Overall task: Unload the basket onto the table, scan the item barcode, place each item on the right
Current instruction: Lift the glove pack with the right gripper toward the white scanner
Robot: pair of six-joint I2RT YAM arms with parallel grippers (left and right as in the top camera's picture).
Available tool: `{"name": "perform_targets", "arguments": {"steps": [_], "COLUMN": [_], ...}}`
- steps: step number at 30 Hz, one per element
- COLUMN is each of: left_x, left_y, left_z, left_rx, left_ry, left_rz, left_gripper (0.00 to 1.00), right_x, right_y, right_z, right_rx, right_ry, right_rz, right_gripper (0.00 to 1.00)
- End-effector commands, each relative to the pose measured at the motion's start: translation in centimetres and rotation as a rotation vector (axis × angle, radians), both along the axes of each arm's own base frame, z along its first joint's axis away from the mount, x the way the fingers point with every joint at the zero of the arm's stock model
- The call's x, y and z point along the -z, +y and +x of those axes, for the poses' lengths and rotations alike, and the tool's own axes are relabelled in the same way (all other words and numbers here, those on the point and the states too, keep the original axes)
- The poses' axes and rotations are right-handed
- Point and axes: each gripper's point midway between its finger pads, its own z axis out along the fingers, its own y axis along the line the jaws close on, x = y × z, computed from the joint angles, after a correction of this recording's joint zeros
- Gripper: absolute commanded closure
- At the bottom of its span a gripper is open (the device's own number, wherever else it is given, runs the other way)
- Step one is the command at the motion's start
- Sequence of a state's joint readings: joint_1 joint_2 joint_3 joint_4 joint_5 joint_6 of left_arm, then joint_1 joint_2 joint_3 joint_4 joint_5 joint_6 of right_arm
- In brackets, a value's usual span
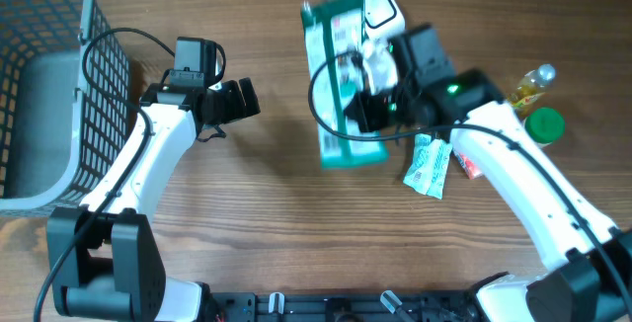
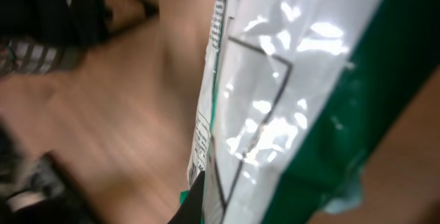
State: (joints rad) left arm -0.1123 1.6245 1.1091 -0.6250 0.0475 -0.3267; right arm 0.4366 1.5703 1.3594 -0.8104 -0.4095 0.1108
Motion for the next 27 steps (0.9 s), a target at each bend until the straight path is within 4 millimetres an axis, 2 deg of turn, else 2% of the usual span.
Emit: {"name": "perform_targets", "arguments": {"steps": [1, 3, 6, 9, 14, 19, 27], "left_x": [-0.4, -0.4, -0.4, -0.4, -0.4, -0.4, -0.4], "left_y": [0.4, 0.4, 0.4, 0.4, 0.4, 0.4, 0.4], "left_z": [0.4, 0.4, 0.4, 0.4, 0.4, 0.4, 0.4], "left_rx": [-0.007, -0.007, -0.007, -0.007, -0.007, -0.007, -0.007], "left_ry": [-0.016, -0.016, -0.016, -0.016, -0.016, -0.015, -0.016], "left_rz": [0.018, 0.018, 0.018, 0.018, 0.018, 0.018, 0.018], "left_gripper": [0.00, 0.00, 0.00, 0.00, 0.00, 0.00, 0.00], "right_x": [-6.0, -8.1, -8.6, -7.6, -6.4, -5.6, -2.9], "right_y": [-2.4, -3.0, -3.4, -3.7, -5.7, -5.4, -6.6], "right_z": [4.5, 6.6, 8.8, 11.4, 17.0, 21.2, 24.5], "right_rx": [-0.008, -0.001, -0.022, -0.060, 0.013, 0.073, 0.162], "right_ry": [-0.335, -0.453, -0.558, -0.646, -0.787, -0.906, -0.957], "right_rz": [-0.188, -0.251, -0.332, -0.450, -0.703, -0.783, -0.941], "right_gripper": [0.96, 0.96, 0.96, 0.96, 0.96, 0.96, 0.96]}}
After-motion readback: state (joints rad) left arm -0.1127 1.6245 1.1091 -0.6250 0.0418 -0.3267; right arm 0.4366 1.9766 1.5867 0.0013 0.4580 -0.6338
